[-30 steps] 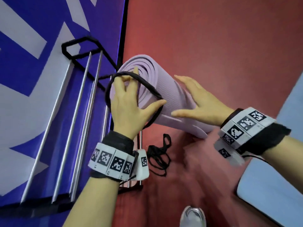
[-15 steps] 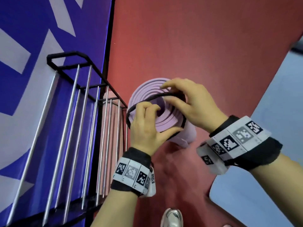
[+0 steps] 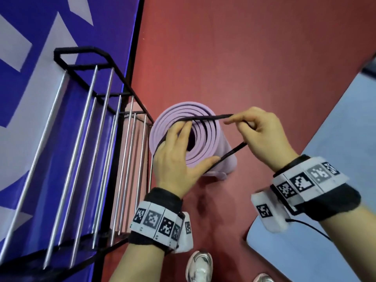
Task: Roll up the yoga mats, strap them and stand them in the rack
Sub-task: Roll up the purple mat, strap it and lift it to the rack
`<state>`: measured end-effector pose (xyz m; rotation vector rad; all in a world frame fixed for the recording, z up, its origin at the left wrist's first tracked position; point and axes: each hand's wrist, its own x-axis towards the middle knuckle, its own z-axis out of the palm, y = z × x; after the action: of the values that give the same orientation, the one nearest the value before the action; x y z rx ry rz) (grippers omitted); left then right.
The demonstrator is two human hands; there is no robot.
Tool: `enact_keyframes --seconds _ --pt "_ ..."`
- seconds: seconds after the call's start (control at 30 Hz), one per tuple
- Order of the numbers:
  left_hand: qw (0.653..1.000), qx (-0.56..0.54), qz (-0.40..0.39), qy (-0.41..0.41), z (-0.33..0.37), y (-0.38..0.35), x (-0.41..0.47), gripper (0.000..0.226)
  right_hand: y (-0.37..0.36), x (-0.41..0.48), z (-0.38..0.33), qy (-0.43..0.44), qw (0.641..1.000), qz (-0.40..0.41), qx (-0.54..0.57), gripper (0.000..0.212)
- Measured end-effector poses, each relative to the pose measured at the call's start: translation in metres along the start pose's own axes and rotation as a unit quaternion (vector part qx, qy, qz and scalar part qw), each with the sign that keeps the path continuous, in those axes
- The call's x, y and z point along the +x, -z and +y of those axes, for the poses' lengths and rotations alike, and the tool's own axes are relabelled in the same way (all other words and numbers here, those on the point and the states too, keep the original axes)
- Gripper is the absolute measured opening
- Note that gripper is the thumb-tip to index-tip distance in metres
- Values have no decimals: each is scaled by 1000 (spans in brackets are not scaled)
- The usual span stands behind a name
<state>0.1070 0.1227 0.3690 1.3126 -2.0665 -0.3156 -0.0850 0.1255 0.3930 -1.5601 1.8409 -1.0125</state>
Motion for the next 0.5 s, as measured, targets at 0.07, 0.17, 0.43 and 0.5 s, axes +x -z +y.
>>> enact_keyframes --seconds 0.07,0.17,0.43,0.5 --pt "999 -5 -17 -36 6 1 -2 86 -3 12 -2 -38 998 -18 -38 29" --pt "998 -20 -29 -55 20 -4 -4 86 0 41 -9 -134 988 -64 -47 20" --pt "994 -92 -7 -58 37 -24 18 43 5 77 -46 -138 950 -198 200 37" --pt "991 -123 1 -48 41 -26 20 34 5 83 -37 -113 963 -222 105 29"
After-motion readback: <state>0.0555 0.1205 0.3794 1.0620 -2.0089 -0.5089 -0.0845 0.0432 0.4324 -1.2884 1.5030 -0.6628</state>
